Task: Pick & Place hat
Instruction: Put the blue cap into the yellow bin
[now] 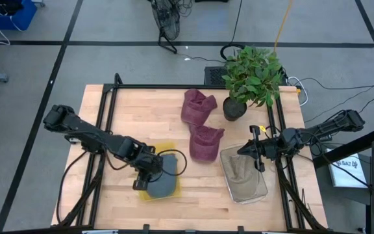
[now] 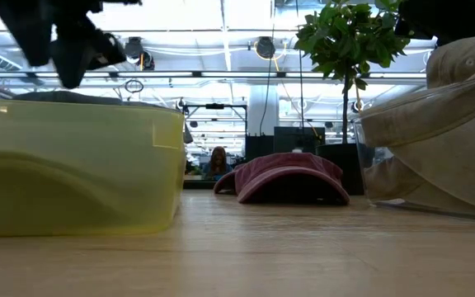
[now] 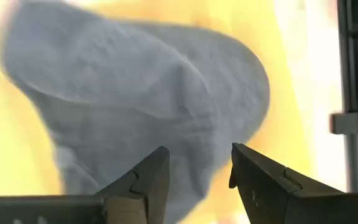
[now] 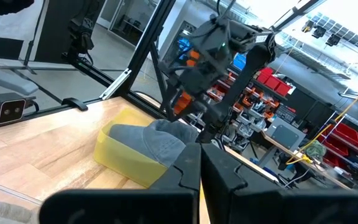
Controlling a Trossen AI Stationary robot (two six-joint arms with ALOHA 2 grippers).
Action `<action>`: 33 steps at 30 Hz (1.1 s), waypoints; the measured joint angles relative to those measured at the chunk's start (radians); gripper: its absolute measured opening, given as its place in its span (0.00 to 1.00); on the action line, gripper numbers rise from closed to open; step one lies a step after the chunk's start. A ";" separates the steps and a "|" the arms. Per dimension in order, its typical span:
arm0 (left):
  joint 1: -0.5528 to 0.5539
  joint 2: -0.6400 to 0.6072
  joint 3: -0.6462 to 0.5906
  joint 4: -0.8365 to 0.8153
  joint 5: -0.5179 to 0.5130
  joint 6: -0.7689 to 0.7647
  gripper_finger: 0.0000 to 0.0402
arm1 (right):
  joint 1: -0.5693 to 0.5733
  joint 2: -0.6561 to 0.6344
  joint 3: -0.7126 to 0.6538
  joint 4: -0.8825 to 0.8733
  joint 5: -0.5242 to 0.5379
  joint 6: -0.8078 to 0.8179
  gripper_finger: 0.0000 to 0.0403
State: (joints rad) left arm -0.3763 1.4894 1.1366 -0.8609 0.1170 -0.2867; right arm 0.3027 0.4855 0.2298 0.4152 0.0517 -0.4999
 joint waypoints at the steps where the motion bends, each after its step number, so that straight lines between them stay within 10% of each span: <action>1: 0.001 -0.011 0.000 0.009 -0.026 0.020 0.44 | 0.000 0.000 0.000 0.000 0.000 0.000 0.00; 11: 0.066 -0.018 0.002 0.278 -0.107 0.170 0.36 | 0.000 0.000 0.000 0.006 0.002 -0.009 0.00; 26: 0.124 0.205 0.002 0.207 -0.107 0.202 0.02 | 0.000 0.000 0.000 0.002 0.003 -0.010 0.00; 33: 0.150 0.302 0.002 0.209 -0.084 0.207 0.07 | 0.000 0.000 0.000 0.002 0.003 -0.010 0.00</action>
State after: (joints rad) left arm -0.2268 1.7917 1.1389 -0.6522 0.0330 -0.0795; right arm 0.3024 0.4854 0.2299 0.4175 0.0547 -0.5094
